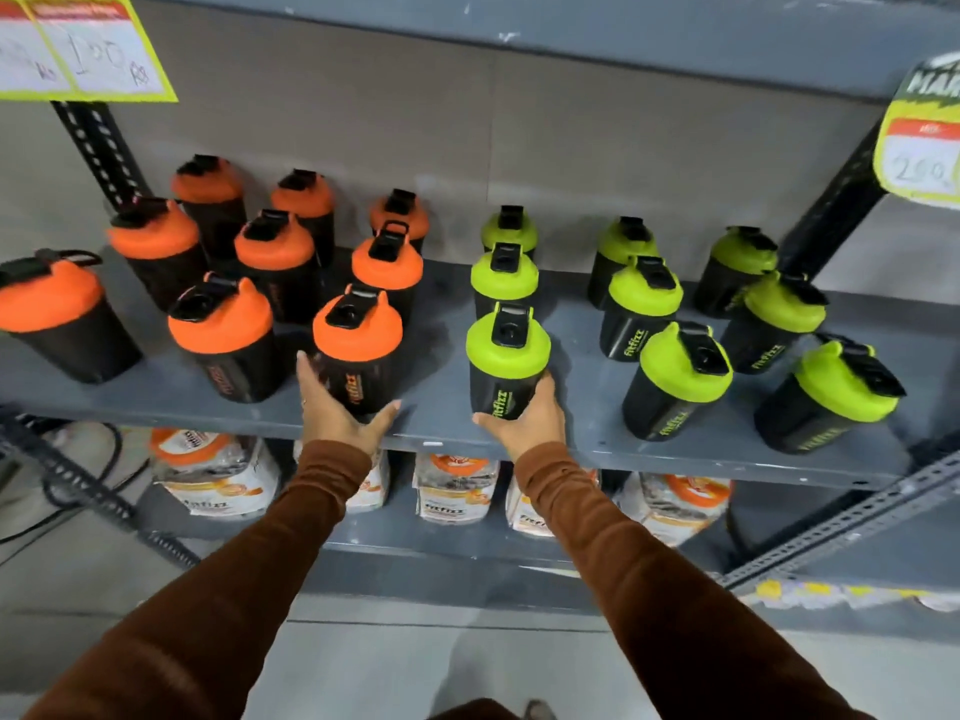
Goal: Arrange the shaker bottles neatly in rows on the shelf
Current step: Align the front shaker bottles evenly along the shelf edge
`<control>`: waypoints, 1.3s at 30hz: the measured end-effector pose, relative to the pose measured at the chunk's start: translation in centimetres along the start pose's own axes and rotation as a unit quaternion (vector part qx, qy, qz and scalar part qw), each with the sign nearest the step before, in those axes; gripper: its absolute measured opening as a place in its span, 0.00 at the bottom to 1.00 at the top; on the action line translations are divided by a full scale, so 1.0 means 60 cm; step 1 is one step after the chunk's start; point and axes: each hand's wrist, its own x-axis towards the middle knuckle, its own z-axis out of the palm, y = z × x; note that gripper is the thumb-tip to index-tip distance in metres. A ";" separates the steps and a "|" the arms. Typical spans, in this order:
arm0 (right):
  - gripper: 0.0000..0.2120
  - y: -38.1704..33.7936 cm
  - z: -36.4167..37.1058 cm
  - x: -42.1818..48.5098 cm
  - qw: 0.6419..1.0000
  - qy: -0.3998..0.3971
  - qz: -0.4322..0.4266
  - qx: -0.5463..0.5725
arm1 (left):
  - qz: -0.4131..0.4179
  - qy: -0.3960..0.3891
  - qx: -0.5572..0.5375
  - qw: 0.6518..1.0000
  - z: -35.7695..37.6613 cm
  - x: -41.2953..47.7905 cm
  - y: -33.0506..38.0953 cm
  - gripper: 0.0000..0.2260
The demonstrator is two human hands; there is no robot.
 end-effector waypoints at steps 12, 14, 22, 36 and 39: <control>0.37 -0.007 -0.003 -0.010 1.000 0.013 0.009 -0.013 | -0.047 -0.063 0.059 0.995 -0.022 0.015 0.010 0.46; 0.36 -0.006 -0.003 -0.010 1.000 0.015 0.013 -0.021 | -0.057 -0.062 0.076 0.994 -0.025 0.018 0.010 0.44; 0.31 -0.005 -0.010 -0.011 0.999 0.001 0.020 -0.040 | -0.081 -0.066 0.114 0.988 -0.029 0.024 0.004 0.42; 0.37 0.001 -0.011 -0.012 1.000 -0.018 0.005 -0.013 | -0.090 -0.061 0.105 0.988 -0.030 0.018 0.011 0.43; 0.42 0.007 -0.015 -0.012 1.000 -0.029 -0.001 0.003 | -0.095 -0.077 0.097 0.988 -0.035 0.029 -0.003 0.47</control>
